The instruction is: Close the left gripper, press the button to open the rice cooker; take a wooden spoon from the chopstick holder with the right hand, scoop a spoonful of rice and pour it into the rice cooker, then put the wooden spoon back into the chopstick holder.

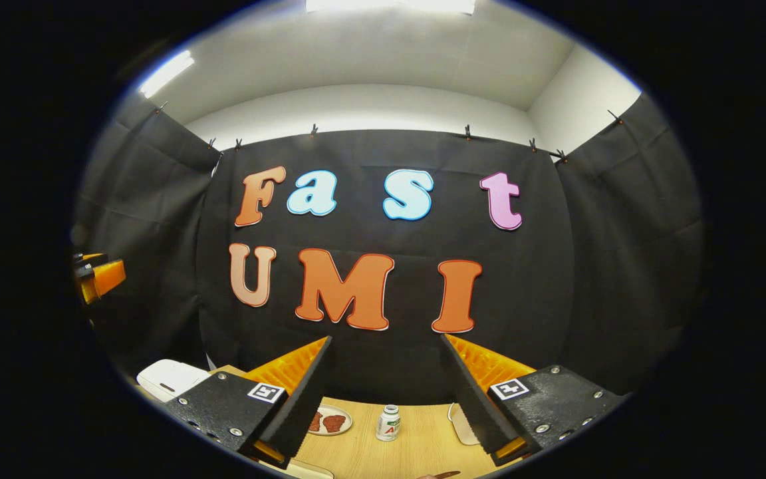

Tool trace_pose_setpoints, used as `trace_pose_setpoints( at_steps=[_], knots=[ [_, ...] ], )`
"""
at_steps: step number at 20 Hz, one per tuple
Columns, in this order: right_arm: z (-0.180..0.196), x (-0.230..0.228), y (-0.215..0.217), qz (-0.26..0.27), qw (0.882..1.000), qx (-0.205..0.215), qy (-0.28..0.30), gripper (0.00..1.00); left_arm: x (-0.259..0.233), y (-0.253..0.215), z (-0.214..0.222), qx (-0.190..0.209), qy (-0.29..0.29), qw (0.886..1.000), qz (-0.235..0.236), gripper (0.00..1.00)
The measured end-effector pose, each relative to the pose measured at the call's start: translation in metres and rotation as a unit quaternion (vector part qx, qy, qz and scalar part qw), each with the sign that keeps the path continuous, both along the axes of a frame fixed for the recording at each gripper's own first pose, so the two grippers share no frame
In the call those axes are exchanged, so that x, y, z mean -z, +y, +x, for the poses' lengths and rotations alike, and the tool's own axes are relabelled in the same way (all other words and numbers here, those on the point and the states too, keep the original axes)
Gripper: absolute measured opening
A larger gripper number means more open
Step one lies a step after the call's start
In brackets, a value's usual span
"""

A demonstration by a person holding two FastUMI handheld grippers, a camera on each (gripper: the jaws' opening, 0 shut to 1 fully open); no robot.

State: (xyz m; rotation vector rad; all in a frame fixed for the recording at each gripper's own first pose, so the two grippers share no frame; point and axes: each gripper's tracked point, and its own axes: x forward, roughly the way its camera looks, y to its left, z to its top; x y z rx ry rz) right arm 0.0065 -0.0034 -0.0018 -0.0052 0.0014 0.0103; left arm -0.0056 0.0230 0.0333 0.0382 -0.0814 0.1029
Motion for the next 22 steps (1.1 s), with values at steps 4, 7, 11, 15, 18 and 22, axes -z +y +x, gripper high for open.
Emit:
trace_pose_setpoints(
  at_steps=[4,7,11,15,18,22],
  knots=[
    [-0.005,0.003,-0.014,0.0,1.0,0.016,0.006,0.96,-0.009,0.014,0.002,-0.015,-0.009,1.0,0.013,0.99],
    [-0.009,0.006,-0.027,0.0,0.999,0.031,0.007,0.97,-0.007,0.023,0.006,-0.018,-0.002,1.0,0.01,0.99],
    [-0.017,0.014,-0.042,-0.002,0.999,0.048,0.017,0.96,-0.005,0.047,0.012,-0.037,0.009,0.999,0.013,0.99],
    [-0.023,0.025,-0.061,-0.01,0.997,0.076,0.025,0.97,0.003,0.071,0.017,-0.057,0.024,0.998,0.019,0.84],
    [-0.031,0.033,-0.072,-0.009,0.995,0.091,0.035,1.0,0.014,0.083,0.021,-0.069,0.049,0.996,0.03,0.39],
    [-0.039,0.048,-0.087,-0.005,0.992,0.113,0.057,0.97,0.053,0.086,0.021,-0.068,0.113,0.991,-0.003,0.08]
  ],
)
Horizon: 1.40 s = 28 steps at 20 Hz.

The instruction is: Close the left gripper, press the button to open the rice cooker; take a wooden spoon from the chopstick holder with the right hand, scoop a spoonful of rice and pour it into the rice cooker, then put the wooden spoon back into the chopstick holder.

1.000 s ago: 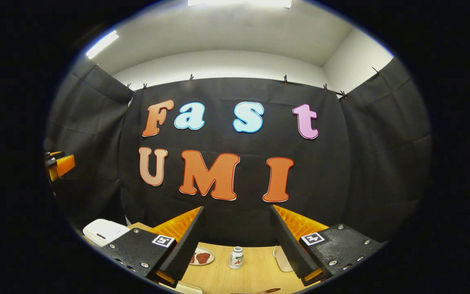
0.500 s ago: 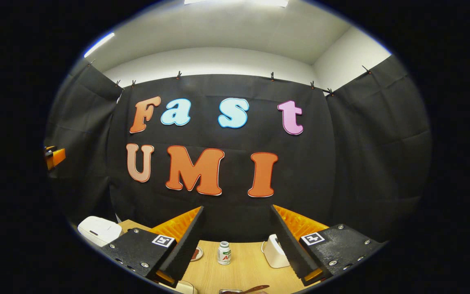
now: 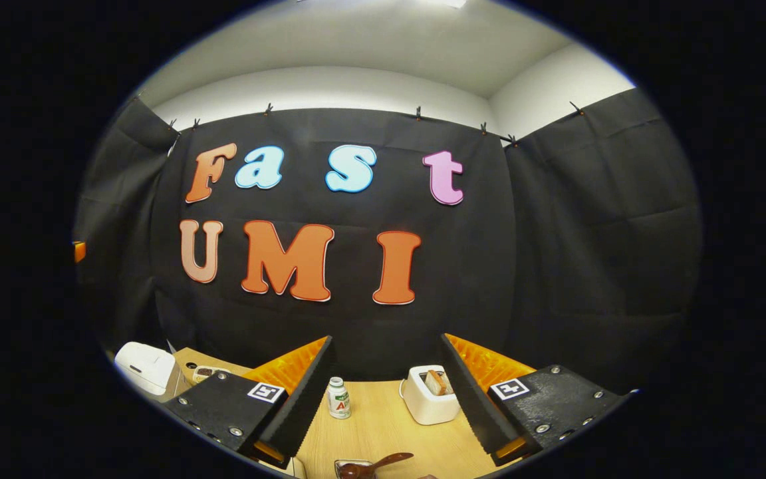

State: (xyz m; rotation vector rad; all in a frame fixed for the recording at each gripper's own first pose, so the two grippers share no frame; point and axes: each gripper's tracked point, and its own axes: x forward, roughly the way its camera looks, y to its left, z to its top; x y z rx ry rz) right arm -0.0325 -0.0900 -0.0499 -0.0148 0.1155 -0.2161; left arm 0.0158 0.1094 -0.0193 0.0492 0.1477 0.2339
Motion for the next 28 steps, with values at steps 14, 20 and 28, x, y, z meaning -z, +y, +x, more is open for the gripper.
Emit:
trace_pose_setpoints(
  at_steps=[14,20,28],
  knots=[
    [-0.041,0.023,-0.021,-0.008,0.998,0.058,0.037,0.97,0.179,0.013,0.004,-0.004,0.298,0.939,-0.169,0.05],
    [-0.057,0.05,-0.011,-0.004,0.993,0.091,0.073,0.97,0.236,0.021,0.0,0.007,0.383,0.896,-0.224,0.05],
    [-0.085,0.086,0.032,0.022,0.984,0.122,0.128,0.97,0.297,0.016,0.008,0.048,0.469,0.838,-0.274,0.05]
  ],
)
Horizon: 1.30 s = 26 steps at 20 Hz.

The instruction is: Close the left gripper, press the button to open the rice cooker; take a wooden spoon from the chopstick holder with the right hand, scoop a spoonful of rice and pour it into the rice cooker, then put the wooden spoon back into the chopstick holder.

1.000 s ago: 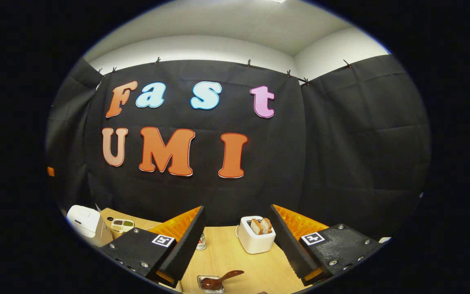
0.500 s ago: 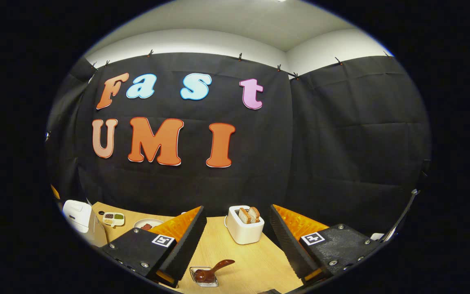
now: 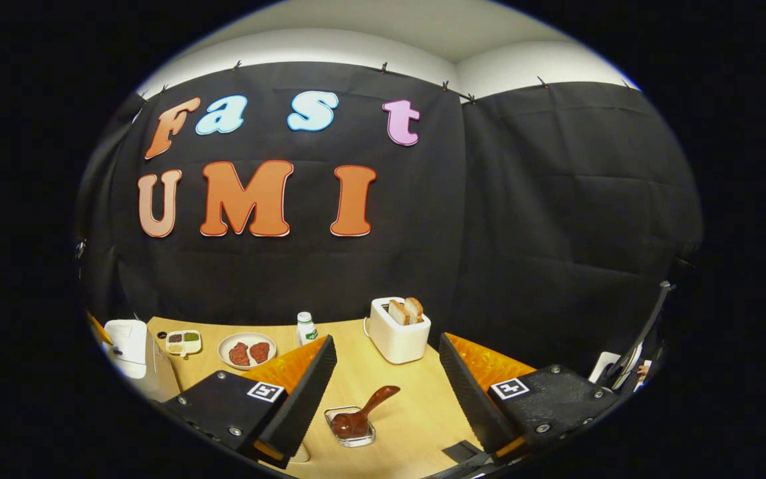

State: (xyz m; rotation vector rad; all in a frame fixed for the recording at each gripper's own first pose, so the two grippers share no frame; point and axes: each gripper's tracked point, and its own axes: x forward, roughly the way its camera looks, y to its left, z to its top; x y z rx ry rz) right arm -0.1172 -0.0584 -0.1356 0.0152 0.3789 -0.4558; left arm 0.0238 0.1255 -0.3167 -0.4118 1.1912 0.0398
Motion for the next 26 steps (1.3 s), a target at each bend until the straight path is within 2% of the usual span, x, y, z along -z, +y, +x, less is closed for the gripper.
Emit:
trace_pose_setpoints(
  at_steps=[4,9,13,18,21,26],
  knots=[
    [-0.006,0.009,-0.002,0.004,1.0,0.014,0.019,0.97,0.02,-0.002,-0.006,0.002,0.025,1.0,-0.011,0.05],
    [0.01,0.019,-0.001,0.006,0.999,-0.004,0.032,0.97,0.011,0.001,-0.003,0.006,0.01,1.0,0.002,0.05],
    [0.028,0.033,-0.002,0.017,0.999,-0.032,0.039,0.97,-0.038,0.005,0.017,0.004,-0.073,0.997,0.024,0.05],
    [0.046,0.044,-0.009,0.027,0.997,-0.058,0.048,0.97,-0.108,0.015,0.045,-0.005,-0.193,0.978,0.084,0.05],
    [0.048,0.057,-0.018,0.031,0.996,-0.062,0.058,0.97,-0.133,0.015,0.053,-0.013,-0.237,0.966,0.101,0.05],
    [0.046,0.086,-0.026,0.05,0.993,-0.067,0.084,0.97,-0.154,0.007,0.044,-0.024,-0.279,0.952,0.122,0.05]
  ],
)
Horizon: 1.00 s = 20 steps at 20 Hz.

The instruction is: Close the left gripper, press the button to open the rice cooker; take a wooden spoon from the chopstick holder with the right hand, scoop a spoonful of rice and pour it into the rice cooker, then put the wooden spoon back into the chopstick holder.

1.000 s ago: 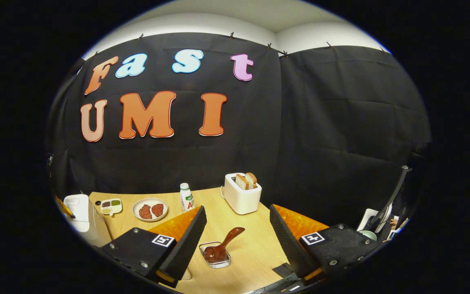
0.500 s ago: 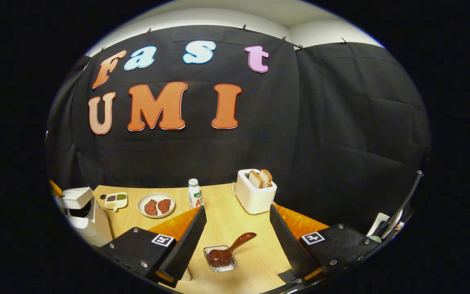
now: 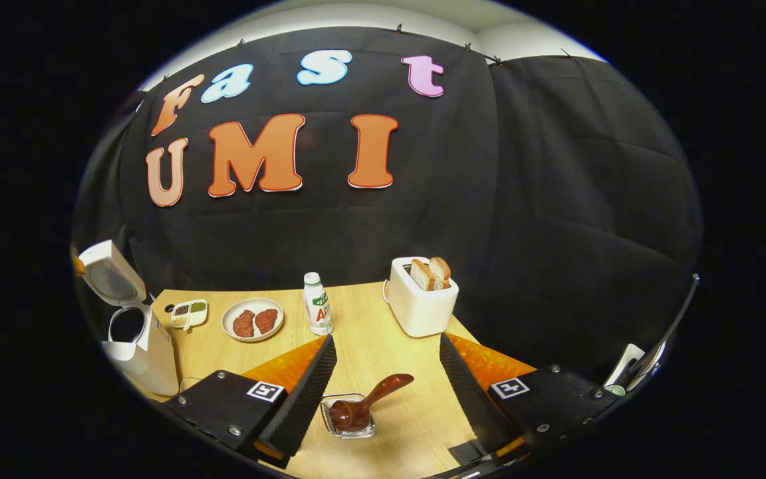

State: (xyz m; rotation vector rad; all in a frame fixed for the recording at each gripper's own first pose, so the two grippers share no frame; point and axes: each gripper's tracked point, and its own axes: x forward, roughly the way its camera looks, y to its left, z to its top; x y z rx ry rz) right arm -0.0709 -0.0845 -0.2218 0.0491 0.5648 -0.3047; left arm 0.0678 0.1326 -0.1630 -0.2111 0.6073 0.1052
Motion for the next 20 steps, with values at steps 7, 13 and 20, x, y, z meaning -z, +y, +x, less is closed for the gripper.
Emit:
trace_pose_setpoints(
  at_steps=[7,13,20],
  knots=[
    [-0.004,0.041,-0.003,0.026,0.999,-0.013,0.039,0.98,-0.06,-0.011,-0.01,0.003,-0.101,0.99,0.103,0.06],
    [-0.01,0.083,0.0,0.081,0.994,-0.005,0.072,0.97,-0.092,-0.045,-0.024,0.034,-0.155,0.972,0.174,0.63],
    [-0.012,0.124,0.011,0.145,0.986,-0.013,0.087,0.93,-0.101,-0.07,-0.043,0.016,-0.184,0.966,0.18,0.96]
  ],
)
